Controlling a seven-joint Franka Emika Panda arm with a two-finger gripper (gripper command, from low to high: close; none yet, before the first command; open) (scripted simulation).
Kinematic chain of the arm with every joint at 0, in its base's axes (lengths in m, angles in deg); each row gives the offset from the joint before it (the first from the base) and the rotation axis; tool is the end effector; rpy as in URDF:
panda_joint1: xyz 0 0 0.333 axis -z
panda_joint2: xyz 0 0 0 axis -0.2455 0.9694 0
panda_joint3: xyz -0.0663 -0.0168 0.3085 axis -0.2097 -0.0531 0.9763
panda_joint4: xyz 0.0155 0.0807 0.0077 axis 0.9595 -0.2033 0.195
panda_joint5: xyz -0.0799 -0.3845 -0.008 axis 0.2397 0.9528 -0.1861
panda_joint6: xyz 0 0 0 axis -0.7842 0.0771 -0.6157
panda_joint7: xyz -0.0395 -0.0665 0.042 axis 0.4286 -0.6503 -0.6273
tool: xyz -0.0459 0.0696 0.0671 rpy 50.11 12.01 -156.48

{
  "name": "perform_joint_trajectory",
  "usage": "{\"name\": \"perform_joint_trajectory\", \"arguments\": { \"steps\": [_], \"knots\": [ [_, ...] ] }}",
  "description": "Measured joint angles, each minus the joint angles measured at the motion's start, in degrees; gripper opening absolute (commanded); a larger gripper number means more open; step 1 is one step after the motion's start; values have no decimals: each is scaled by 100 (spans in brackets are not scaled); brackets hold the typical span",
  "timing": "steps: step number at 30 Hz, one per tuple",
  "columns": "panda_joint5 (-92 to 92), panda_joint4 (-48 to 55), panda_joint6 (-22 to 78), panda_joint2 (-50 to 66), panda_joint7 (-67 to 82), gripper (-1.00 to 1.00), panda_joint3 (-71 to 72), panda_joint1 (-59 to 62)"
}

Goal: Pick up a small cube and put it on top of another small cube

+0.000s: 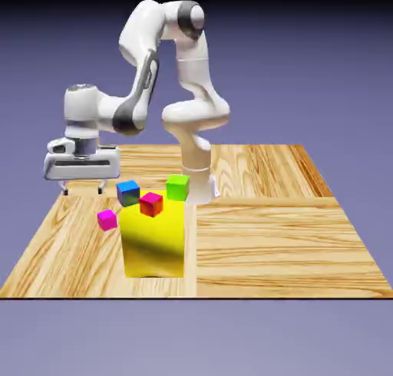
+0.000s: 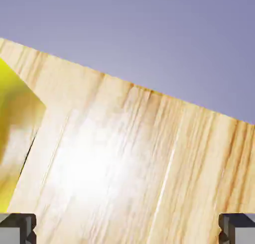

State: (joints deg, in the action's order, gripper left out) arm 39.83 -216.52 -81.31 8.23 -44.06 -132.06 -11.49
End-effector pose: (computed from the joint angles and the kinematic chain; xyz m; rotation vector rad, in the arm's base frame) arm 0.3587 -0.3147 0.3065 2.9766 -0.6000 0.1230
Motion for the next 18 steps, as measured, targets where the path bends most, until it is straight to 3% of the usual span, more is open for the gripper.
{"name": "perform_joint_trajectory", "arguments": {
  "steps": [9,18],
  "knots": [
    [1596,-1536,-980,1727,230,0,-257,184],
    [902,-1406,-1997,2779,605,0,1403,1819]
  ]
}}
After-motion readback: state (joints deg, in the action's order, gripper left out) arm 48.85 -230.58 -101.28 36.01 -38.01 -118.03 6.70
